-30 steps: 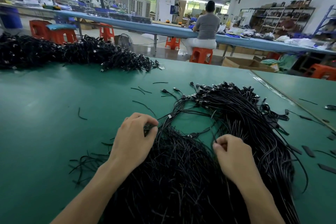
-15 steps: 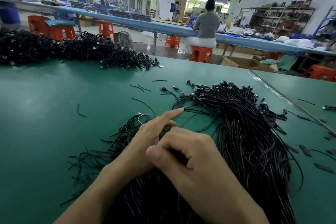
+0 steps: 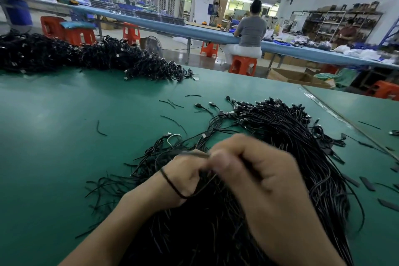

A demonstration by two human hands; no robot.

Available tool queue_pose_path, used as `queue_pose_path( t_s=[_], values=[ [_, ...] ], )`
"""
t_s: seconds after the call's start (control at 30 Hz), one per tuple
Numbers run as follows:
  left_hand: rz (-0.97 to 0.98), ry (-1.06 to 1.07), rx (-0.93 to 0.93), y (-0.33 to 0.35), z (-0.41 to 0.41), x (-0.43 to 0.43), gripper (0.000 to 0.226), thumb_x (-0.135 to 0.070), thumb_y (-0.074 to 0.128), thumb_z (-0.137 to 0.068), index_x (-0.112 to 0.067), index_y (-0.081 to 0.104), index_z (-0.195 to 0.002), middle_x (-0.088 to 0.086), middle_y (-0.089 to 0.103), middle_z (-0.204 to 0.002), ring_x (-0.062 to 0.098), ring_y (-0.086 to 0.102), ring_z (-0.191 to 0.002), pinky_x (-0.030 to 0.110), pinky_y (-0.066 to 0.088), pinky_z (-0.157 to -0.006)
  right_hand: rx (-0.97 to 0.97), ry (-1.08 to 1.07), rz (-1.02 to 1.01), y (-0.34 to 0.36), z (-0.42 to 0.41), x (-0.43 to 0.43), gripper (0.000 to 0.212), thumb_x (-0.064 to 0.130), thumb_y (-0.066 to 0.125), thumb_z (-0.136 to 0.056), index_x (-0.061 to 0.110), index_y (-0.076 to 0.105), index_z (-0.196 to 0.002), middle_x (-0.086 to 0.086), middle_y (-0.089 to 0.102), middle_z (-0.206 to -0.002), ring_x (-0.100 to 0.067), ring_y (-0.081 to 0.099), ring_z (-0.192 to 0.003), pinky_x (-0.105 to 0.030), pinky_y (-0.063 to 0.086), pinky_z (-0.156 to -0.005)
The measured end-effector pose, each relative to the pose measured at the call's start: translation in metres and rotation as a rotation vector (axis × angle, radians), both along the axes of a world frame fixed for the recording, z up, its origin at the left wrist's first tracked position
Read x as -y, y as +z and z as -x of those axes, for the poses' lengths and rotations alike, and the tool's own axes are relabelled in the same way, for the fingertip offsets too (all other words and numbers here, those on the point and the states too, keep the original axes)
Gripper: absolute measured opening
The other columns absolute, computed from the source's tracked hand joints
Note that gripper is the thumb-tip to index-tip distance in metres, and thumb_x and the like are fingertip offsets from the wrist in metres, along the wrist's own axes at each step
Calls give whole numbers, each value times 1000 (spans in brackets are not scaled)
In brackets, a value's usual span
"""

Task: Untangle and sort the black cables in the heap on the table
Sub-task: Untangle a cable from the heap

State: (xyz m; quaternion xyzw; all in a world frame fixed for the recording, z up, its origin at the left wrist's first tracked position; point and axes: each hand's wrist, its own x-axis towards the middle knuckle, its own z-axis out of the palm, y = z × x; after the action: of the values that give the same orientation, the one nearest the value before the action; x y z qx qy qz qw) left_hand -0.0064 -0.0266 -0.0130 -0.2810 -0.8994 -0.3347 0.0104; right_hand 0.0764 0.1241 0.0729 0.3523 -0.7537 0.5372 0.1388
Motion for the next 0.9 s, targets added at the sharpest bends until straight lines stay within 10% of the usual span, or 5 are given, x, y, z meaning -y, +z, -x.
queue_pose_path(
  t_s=[0.27, 0.5, 0.6, 0.73, 0.9],
  values=[
    [-37, -44, 163, -4, -1, 6, 52, 1, 45, -81, -36, 77, -100, -28, 47, -123, -30, 32, -112, -3, 21, -95, 88, -798, 174, -22, 41, -55, 23, 35, 49, -101, 30, 63, -83, 15, 46, -44, -4, 29, -35, -17, 22, -35],
    [-40, -29, 129, -5, 2, 6, 15, -46, 59, -94, -45, 72, -102, -26, 53, -127, -13, 42, -124, 24, 34, -110, 65, -1024, 199, -30, 53, -75, 25, 28, 47, -103, 29, 58, -81, 10, 48, -55, -4, 41, -41, -14, 30, -39],
    [-201, 128, 17, -3, 4, 6, 41, -58, 39, -93, -39, 73, -105, -19, 64, -116, -4, 58, -108, 31, 47, -103, 112, -1057, -192, -32, 51, -75, 19, 23, 50, -101, 26, 64, -88, 10, 56, -65, -3, 52, -54, -11, 40, -55],
    [-519, 371, -138, 4, 6, 11, 39, -50, 36, -99, -30, 66, -84, -7, 72, -77, 13, 66, -67, 28, 55, -70, 267, -1061, -844, -32, 43, -60, 34, 29, 46, -102, 26, 57, -133, 2, 61, -118, -18, 55, -109, -43, 34, -110],
    [-115, 227, -332, 11, -6, 2, 34, -48, 33, -101, -26, 46, -77, -12, 48, -70, 6, 46, -60, 21, 38, -56, 184, -684, -829, -32, 35, -32, 89, 51, 46, -97, 29, -21, -153, 13, -14, -163, -3, -20, -146, -27, -15, -117]
  ],
)
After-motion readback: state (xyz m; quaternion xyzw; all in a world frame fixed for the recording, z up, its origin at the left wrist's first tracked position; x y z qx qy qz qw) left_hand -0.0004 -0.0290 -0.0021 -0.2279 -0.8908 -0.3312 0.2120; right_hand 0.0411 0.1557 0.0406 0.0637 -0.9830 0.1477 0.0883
